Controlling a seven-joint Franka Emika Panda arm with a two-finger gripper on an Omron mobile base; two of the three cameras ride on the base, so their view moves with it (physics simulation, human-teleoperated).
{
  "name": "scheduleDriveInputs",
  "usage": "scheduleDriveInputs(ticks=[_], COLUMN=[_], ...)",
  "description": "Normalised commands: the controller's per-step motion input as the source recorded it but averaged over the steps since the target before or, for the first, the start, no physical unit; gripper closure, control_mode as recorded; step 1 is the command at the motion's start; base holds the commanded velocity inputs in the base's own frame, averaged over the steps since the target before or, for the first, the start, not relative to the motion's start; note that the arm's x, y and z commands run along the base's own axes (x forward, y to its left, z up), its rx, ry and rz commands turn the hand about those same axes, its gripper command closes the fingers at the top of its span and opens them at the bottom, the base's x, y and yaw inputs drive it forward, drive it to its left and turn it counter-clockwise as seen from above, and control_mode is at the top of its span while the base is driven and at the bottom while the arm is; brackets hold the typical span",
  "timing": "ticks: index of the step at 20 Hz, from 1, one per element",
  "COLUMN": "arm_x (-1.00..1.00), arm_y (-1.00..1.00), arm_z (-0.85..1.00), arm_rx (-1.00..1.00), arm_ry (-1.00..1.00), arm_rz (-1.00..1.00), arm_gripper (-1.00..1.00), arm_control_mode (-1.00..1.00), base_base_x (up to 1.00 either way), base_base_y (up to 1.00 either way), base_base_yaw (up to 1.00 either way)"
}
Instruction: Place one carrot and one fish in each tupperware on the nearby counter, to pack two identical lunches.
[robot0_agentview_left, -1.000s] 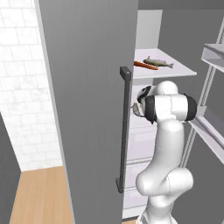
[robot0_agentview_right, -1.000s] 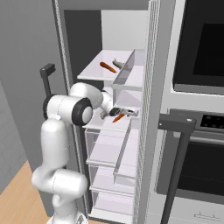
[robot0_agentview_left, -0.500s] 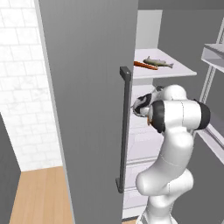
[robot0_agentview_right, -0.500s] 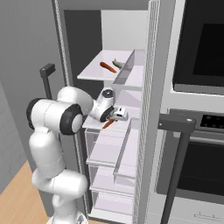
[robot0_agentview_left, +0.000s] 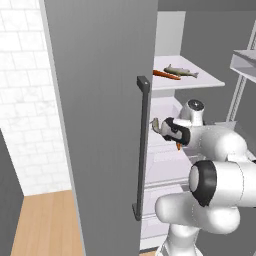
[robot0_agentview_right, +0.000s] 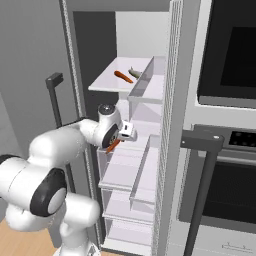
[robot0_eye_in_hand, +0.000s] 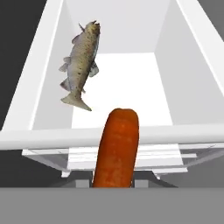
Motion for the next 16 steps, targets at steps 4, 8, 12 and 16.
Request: scheduleDriveInputs(ticks=[4, 8, 12, 16], arm_x=[-0.96, -0.97, -0.75, -0.57], arm_y=[0.00, 0.00, 0.07, 0.26], arm_z=[0.61, 0.54, 0.80, 0.84], arm_rx=[0.00, 0.00, -0.01, -0.05], arm_ry=[0.01, 0.00, -0.06, -0.04], arm_rz=[0.03, 0.06, 0.13, 0.13], arm_gripper=[1.00, 1.00, 1.00, 1.00], arm_control_mode=[-1.00, -1.00, -1.00, -1.00], base_base_x=[0.00, 0.00, 0.00, 0.00], base_base_y=[0.00, 0.00, 0.00, 0.00], base_base_yaw=[0.00, 0.00, 0.00, 0.00])
